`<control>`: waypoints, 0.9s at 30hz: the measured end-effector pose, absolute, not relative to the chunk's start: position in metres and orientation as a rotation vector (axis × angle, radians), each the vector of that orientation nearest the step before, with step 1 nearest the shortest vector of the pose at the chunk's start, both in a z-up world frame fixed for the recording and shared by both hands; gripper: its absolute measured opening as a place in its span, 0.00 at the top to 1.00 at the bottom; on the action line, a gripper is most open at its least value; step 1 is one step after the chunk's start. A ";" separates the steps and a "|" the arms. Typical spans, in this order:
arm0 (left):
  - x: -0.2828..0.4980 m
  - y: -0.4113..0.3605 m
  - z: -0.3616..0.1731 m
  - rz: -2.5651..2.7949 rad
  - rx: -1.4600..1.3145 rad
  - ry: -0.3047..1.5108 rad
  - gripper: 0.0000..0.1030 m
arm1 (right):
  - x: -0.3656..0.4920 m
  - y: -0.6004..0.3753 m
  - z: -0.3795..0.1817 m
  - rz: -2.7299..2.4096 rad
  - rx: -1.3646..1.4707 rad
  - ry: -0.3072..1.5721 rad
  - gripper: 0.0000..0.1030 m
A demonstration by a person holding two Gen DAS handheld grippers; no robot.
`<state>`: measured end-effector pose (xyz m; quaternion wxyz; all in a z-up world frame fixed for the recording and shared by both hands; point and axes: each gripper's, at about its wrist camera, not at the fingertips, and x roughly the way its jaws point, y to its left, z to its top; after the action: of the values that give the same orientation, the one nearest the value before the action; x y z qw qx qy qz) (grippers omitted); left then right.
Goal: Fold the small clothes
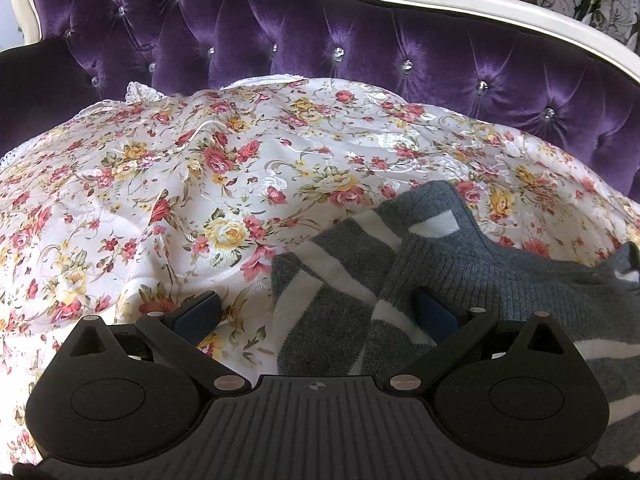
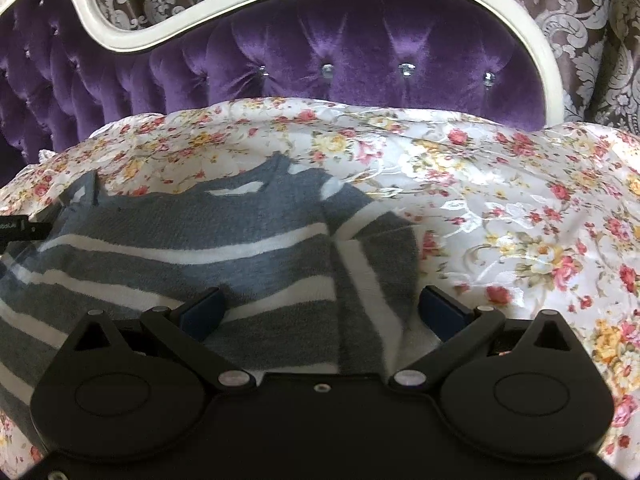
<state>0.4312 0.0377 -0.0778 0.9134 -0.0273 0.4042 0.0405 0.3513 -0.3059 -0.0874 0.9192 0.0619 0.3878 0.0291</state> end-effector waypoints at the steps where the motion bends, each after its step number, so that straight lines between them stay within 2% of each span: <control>1: 0.431 0.038 -0.078 0.083 -0.056 0.832 0.00 | 0.352 -0.310 -0.087 0.041 0.134 0.797 0.00; 11: 0.431 0.038 -0.078 0.087 -0.057 0.834 0.00 | 0.350 -0.340 -0.081 -0.040 0.252 0.785 0.00; 16: 0.431 0.039 -0.078 0.087 -0.058 0.834 0.00 | 0.343 -0.376 -0.073 0.039 0.595 0.723 0.00; 19: 0.431 0.038 -0.078 0.087 -0.058 0.833 0.00 | 0.341 -0.397 -0.079 0.145 0.767 0.746 0.00; 27: 0.435 0.039 -0.076 0.091 -0.061 0.859 0.00 | 0.339 -0.413 -0.080 0.247 0.810 0.831 0.00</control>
<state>0.4349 0.0386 -0.0761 0.9078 -0.0296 0.4160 0.0443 0.3391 -0.4131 -0.0805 0.8290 0.3817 0.3917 0.1165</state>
